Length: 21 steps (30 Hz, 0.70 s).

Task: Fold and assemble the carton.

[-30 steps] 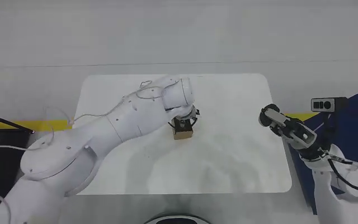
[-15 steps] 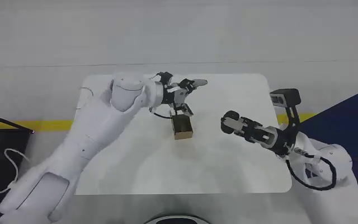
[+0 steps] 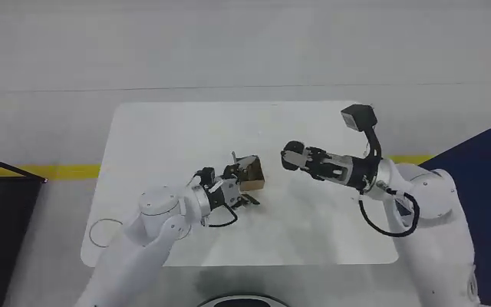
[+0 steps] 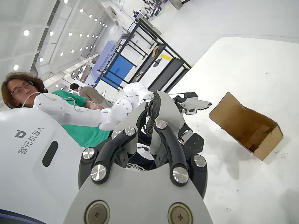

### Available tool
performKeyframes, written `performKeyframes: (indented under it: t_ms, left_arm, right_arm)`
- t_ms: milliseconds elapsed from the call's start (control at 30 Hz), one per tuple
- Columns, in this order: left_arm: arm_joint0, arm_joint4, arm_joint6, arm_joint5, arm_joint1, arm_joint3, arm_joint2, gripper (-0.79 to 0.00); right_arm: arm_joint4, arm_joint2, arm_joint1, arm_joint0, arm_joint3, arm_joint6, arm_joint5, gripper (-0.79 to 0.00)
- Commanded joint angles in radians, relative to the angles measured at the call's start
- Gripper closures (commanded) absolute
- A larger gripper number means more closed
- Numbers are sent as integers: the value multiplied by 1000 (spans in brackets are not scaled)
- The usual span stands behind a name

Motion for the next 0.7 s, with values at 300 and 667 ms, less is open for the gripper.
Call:
performKeyframes:
  t_ms: [300,667]
  left_arm:
    - [-14,-261,28,-184,-37,180,-4,-785]
    - [35,-349,26,-252,-45,240,-36,-785]
  right_arm:
    - [18,26,8,34,55,6,-5,-785]
    - [29,36,16,31,48,19,-21,-785]
